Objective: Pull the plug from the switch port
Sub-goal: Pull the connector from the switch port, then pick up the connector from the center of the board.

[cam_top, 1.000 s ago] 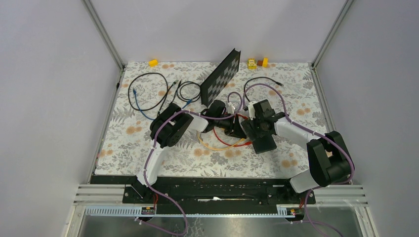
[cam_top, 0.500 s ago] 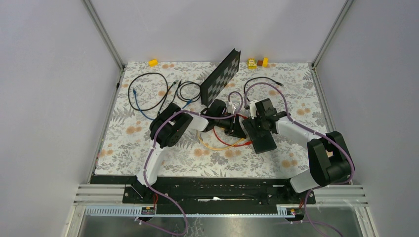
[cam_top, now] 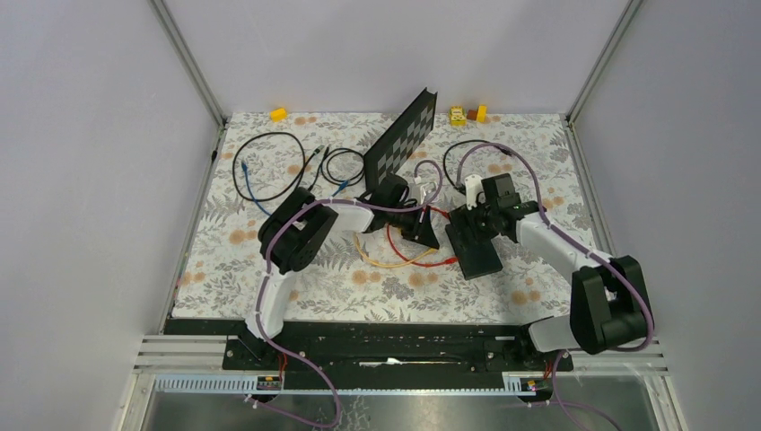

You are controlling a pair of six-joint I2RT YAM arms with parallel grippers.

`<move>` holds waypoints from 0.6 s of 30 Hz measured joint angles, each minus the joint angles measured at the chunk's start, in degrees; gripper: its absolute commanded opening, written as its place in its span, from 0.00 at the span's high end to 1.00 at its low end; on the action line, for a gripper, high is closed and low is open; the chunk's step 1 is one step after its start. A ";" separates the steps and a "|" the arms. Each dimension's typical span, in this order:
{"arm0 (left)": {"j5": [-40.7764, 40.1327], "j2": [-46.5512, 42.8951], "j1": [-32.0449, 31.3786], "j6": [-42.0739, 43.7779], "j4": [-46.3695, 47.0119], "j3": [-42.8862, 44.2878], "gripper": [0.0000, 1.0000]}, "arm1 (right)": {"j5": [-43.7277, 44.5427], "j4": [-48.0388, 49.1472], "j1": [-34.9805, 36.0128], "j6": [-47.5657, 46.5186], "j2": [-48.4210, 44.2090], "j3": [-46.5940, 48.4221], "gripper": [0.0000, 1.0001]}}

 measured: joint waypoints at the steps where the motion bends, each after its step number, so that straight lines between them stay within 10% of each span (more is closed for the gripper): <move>1: -0.02 -0.57 0.04 1.38 -0.83 0.00 1.00 | -1.05 -0.13 -0.07 -0.26 -1.18 0.00 0.08; 11: -2.62 -4.37 0.13 12.50 -8.09 1.22 0.79 | -5.38 -0.92 -0.52 -1.99 -7.02 0.02 0.07; 18: -7.78 -9.57 0.20 21.07 -14.32 -1.29 0.37 | -5.97 -1.44 -0.61 -2.43 -7.02 0.02 0.07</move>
